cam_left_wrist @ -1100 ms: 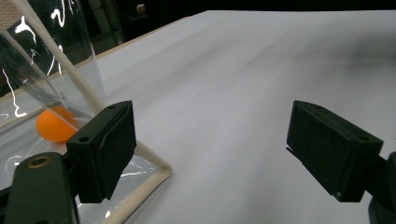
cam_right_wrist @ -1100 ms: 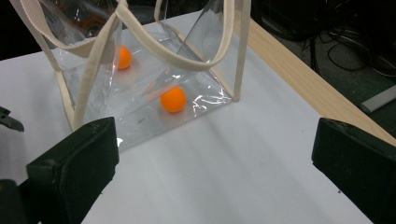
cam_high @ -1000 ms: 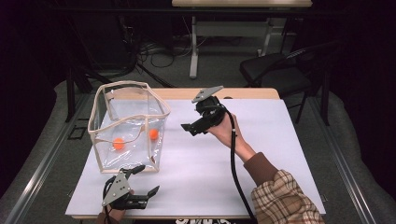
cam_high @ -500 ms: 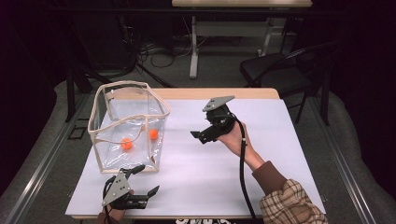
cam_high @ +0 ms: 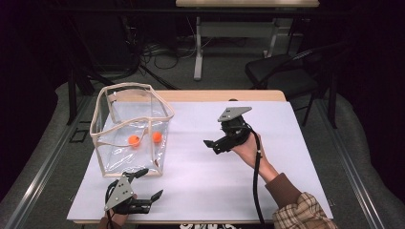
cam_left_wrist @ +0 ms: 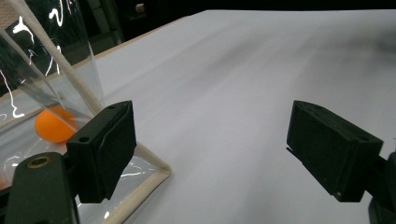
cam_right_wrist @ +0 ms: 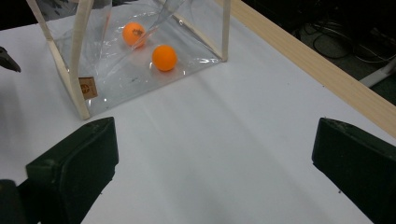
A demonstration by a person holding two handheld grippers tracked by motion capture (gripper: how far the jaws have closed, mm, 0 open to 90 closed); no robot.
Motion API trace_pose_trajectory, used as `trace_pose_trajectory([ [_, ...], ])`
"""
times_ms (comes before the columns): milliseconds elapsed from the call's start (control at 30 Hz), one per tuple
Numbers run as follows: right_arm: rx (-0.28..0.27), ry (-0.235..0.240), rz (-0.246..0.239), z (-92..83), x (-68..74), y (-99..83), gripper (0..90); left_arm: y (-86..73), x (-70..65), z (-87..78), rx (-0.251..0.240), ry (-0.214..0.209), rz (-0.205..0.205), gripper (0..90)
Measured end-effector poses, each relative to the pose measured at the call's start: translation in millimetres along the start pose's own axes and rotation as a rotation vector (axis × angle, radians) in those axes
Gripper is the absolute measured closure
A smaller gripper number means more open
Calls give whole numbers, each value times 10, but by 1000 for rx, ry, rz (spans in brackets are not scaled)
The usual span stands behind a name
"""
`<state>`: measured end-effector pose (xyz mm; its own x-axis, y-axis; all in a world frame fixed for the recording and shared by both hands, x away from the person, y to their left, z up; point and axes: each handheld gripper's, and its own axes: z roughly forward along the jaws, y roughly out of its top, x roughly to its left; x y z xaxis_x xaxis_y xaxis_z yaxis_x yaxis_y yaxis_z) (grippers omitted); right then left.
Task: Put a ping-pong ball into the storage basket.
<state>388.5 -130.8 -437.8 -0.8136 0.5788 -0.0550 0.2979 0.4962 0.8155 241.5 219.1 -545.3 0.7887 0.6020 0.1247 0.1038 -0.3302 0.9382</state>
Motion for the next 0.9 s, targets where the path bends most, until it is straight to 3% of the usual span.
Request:
trace_pose_trajectory([
  [900, -33, -47, -4, -288, 142, -473, 2, 1, 3, 0, -4, 0, -1, 158],
])
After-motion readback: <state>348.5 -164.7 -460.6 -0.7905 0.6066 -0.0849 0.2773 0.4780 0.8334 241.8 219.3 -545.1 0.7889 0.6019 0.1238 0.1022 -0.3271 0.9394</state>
